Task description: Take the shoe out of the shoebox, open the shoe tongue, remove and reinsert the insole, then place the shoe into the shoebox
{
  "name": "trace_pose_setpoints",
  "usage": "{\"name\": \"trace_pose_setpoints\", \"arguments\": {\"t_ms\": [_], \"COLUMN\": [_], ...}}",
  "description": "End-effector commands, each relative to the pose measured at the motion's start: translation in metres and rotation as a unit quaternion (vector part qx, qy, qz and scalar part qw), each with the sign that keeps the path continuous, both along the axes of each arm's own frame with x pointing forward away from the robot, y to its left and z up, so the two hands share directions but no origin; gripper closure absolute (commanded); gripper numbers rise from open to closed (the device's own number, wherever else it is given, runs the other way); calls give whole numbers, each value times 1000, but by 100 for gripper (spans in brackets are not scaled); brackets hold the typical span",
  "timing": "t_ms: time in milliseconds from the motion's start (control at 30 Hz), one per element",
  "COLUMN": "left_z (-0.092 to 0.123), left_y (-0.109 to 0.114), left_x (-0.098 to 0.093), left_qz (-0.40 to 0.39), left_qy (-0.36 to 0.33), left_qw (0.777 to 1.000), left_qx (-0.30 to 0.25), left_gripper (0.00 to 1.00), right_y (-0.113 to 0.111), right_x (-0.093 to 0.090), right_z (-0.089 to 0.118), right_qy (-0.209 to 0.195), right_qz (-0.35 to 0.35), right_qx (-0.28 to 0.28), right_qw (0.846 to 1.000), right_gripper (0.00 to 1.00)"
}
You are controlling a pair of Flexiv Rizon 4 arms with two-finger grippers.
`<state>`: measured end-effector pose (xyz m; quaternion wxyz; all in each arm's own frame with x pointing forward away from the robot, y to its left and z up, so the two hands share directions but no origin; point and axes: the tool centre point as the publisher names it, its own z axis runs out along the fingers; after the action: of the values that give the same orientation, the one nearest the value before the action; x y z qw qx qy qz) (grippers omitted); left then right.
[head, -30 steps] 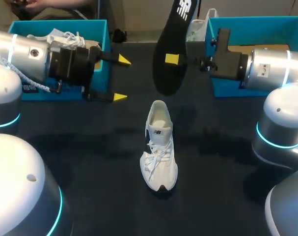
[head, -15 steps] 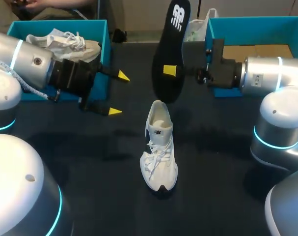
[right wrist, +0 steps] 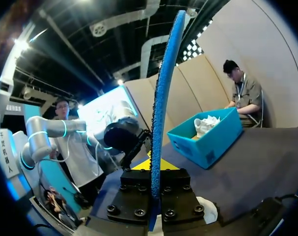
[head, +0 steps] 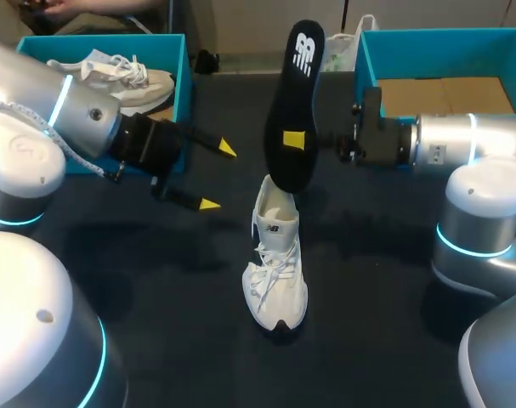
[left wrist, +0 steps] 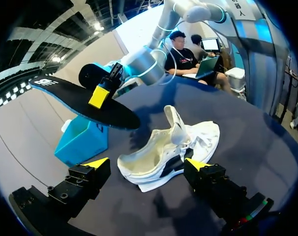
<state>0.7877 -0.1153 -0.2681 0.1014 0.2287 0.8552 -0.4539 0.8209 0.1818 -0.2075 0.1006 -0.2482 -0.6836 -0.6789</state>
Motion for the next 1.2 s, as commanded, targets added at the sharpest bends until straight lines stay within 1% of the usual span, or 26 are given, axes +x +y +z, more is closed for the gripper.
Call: {"name": "trace_pose_setpoints", "arguments": {"t_ms": [33, 100, 267, 567, 767, 1200], "left_z": [-9, -14, -21, -29, -31, -31], "left_y": [-6, -5, -6, -5, -7, -7], "left_x": [7, 8, 9, 11, 10, 10], "left_qz": [-3, -4, -1, 9, 15, 15], "left_qy": [3, 3, 4, 0, 3, 3], "left_qw": [1000, 999, 999, 997, 996, 996], "left_qx": [17, 33, 48, 82, 87, 87], "left_gripper": [0, 0, 0, 0, 0, 0], "right_y": [1, 1, 1, 3, 6, 6], "right_x": [4, 4, 4, 5, 4, 4], "right_z": [-12, -16, -25, -30, -32, -32], "right_qy": [0, 1, 3, 0, -6, -6], "right_qz": [3, 5, 7, 12, 17, 17], "right_qx": [11, 14, 22, 14, 18, 18], "right_qw": [1000, 1000, 1000, 1000, 1000, 1000], "right_gripper": [100, 100, 100, 100, 100, 100]}}
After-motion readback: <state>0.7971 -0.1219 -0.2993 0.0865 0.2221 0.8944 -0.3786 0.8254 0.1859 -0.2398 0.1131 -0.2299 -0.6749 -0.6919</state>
